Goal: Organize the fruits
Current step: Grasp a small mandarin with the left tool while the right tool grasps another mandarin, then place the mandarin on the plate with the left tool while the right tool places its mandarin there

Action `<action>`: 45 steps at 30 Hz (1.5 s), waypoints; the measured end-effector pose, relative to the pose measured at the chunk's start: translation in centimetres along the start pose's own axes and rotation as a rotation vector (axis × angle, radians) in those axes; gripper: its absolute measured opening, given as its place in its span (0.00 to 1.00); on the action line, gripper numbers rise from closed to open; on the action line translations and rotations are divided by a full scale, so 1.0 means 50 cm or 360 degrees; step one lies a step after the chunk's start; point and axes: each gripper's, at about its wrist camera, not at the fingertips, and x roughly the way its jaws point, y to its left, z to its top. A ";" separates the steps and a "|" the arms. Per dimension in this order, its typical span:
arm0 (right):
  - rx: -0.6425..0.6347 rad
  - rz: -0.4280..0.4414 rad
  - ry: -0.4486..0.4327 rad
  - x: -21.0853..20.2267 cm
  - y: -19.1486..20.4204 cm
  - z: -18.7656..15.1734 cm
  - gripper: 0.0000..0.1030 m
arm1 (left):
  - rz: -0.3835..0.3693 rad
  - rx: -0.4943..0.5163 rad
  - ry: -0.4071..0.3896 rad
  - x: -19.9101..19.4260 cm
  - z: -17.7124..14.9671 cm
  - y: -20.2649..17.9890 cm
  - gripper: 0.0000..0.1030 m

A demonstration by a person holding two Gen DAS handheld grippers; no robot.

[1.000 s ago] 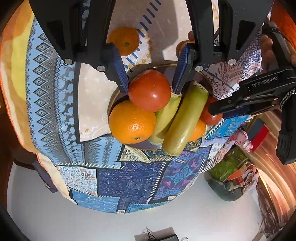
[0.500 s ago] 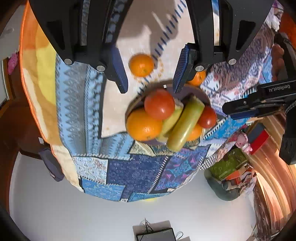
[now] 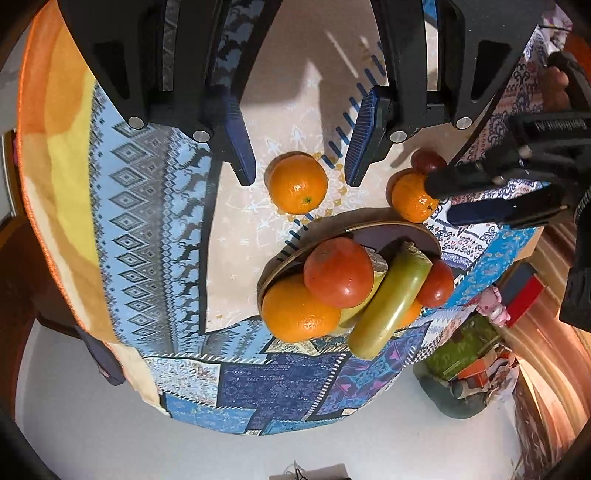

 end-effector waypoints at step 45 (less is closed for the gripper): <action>-0.0140 0.0062 -0.0202 0.004 0.093 0.135 0.32 | 0.0158 -0.0096 -0.0319 -0.081 0.135 0.115 0.37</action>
